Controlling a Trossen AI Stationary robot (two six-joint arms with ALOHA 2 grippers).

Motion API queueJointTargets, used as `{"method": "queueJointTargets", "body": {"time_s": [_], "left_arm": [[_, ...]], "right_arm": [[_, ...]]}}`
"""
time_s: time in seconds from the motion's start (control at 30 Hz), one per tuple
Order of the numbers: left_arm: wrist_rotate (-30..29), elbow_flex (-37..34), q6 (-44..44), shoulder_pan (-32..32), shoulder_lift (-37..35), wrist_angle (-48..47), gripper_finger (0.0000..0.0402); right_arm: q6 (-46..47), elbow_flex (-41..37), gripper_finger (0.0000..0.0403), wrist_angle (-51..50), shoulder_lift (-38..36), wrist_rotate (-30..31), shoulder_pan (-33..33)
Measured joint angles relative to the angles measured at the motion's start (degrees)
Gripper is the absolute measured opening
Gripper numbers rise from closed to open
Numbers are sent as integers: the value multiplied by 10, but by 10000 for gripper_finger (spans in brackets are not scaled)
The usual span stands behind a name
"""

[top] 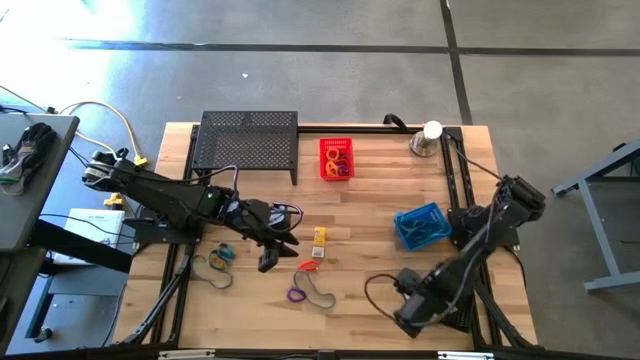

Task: Pick & Place Office Desk Supplies
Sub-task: Put the left crayon box into the black bin, then put the crayon box into the black bin

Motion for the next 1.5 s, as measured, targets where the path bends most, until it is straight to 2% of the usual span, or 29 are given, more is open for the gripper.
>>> {"method": "queueJointTargets", "body": {"time_s": [0.23,0.53,0.87,1.07,1.33,1.5], "left_arm": [[2,0,0,0,0,0,161],[1,0,-13,0,0,-7,161],[-2,0,-13,0,0,-7,161],[-2,0,-13,0,0,-7,161],[-2,0,-13,0,0,-7,161],[-3,0,-13,0,0,-6,161]], "right_arm": [[165,0,91,-52,0,-17,90],[285,-34,91,-47,0,-17,145],[302,-140,101,40,1,-11,145],[302,-168,144,43,1,22,145],[282,-174,217,45,1,-1,141],[295,-174,243,29,-20,6,139]]}}
